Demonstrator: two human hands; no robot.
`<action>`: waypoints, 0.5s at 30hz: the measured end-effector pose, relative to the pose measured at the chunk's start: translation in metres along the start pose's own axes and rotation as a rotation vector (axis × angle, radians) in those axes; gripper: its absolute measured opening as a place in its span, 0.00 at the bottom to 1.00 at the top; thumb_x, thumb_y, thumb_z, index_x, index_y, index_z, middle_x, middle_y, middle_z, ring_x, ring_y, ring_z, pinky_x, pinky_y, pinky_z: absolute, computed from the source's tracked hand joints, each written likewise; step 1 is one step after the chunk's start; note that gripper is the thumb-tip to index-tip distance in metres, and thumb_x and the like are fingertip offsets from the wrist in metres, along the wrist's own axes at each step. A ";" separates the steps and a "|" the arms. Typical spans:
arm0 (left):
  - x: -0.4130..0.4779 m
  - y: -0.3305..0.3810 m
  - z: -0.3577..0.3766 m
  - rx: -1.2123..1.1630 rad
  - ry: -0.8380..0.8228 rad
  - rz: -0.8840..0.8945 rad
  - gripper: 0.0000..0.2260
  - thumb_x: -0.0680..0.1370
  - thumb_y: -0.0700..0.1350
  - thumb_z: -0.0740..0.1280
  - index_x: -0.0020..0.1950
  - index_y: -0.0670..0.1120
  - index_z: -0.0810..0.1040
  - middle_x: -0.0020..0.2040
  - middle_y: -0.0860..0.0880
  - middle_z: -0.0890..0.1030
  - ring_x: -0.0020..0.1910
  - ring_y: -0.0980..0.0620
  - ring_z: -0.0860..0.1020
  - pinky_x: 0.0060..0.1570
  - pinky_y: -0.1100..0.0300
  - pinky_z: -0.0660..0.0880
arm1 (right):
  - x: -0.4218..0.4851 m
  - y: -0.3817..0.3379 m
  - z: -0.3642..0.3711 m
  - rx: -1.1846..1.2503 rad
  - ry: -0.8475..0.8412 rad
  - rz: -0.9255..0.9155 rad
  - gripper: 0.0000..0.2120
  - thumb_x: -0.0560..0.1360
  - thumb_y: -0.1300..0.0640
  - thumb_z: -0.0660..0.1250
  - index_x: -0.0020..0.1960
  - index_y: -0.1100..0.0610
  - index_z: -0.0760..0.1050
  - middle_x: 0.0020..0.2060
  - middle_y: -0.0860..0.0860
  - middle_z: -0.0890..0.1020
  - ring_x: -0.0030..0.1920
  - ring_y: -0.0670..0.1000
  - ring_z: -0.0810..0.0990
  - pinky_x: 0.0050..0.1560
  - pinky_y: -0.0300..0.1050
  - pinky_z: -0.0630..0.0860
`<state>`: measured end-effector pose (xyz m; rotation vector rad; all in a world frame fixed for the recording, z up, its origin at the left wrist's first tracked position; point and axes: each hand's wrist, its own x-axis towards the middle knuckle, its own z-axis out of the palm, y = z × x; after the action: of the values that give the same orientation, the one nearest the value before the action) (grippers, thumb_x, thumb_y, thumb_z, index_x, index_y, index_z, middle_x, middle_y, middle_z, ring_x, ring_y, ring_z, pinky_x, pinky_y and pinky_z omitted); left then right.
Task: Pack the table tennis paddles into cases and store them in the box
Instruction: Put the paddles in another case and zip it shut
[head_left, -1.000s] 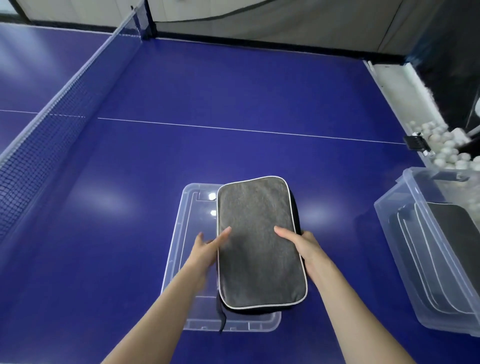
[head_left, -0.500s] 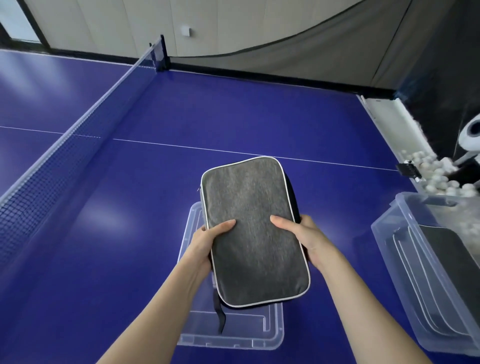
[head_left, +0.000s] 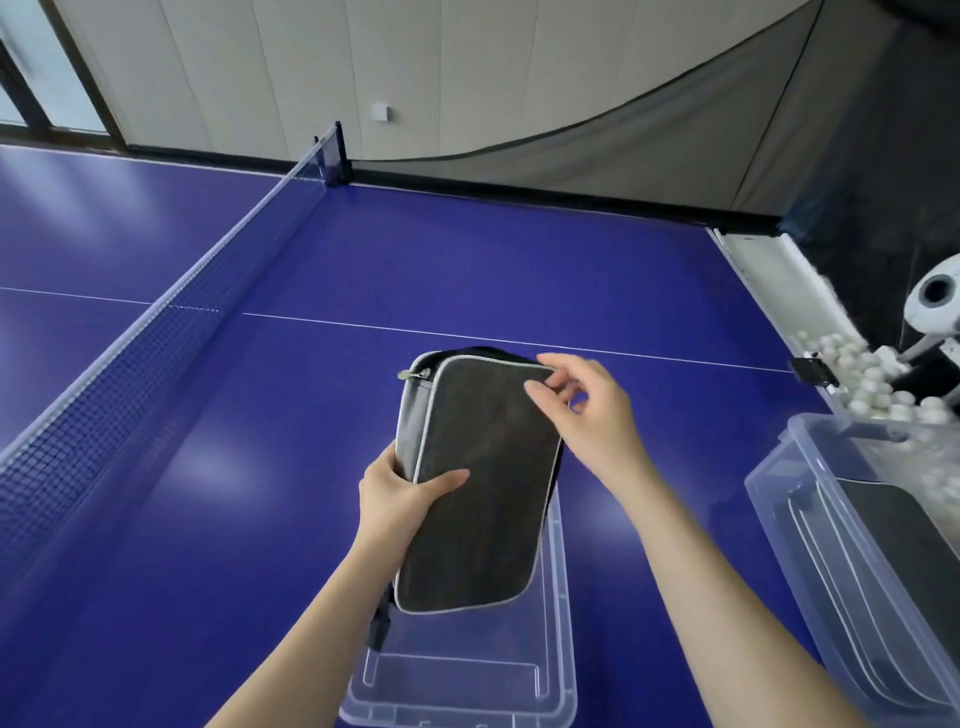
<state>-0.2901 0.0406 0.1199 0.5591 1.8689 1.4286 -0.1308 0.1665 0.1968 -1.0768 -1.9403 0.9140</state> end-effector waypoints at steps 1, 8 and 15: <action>-0.001 0.001 0.001 0.094 0.011 0.075 0.21 0.57 0.52 0.82 0.45 0.53 0.77 0.40 0.56 0.83 0.40 0.54 0.82 0.41 0.55 0.79 | 0.003 -0.013 0.006 -0.038 -0.003 -0.098 0.13 0.73 0.52 0.71 0.56 0.51 0.79 0.41 0.48 0.76 0.42 0.49 0.75 0.46 0.41 0.73; -0.011 0.005 -0.001 0.530 0.068 0.341 0.19 0.61 0.55 0.78 0.35 0.60 0.66 0.29 0.57 0.74 0.31 0.53 0.73 0.32 0.58 0.67 | 0.000 -0.051 0.035 -0.516 -0.026 -0.454 0.15 0.70 0.46 0.72 0.46 0.58 0.77 0.38 0.46 0.69 0.45 0.52 0.73 0.47 0.46 0.70; -0.015 0.002 -0.005 0.660 0.087 0.354 0.19 0.63 0.56 0.76 0.50 0.56 0.76 0.33 0.55 0.79 0.37 0.50 0.77 0.40 0.55 0.75 | -0.012 -0.050 0.031 -0.683 -0.017 -0.657 0.10 0.74 0.61 0.65 0.34 0.60 0.76 0.28 0.52 0.76 0.31 0.54 0.73 0.33 0.49 0.74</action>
<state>-0.2845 0.0274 0.1265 1.2079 2.4009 1.0189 -0.1710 0.1287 0.2208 -0.6661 -2.4596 -0.1150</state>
